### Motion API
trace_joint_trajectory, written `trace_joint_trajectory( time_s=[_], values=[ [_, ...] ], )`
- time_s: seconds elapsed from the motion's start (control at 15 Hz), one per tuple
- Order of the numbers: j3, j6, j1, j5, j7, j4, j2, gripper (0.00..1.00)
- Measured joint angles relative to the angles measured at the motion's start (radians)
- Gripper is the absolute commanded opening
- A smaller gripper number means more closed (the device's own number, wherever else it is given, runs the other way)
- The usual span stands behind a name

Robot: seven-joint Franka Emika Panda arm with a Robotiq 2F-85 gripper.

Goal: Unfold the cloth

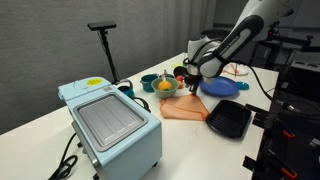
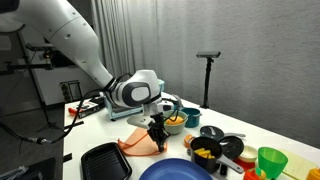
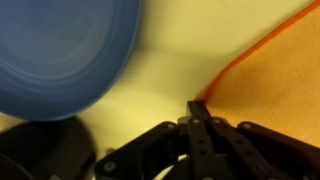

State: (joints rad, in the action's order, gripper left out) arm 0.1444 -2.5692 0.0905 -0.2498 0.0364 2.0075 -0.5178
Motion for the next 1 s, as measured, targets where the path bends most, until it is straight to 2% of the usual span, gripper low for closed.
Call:
trace_joint_trajectory(
  time_s=[0.07,0.27,0.53,0.67,1.0],
  values=[
    [0.005,0.038,-0.001,-0.006,-0.011,0.007,0.01,0.32],
    [-0.011,0.094,-0.004,-0.006,-0.012,0.025,0.036,0.57],
    [-0.074,0.097,-0.006,0.01,-0.007,0.04,0.074,0.87],
    [-0.112,0.089,-0.008,0.044,-0.003,0.039,0.084,0.99],
    [-0.219,0.078,-0.046,0.265,0.028,0.022,0.069,1.0]
  ],
)
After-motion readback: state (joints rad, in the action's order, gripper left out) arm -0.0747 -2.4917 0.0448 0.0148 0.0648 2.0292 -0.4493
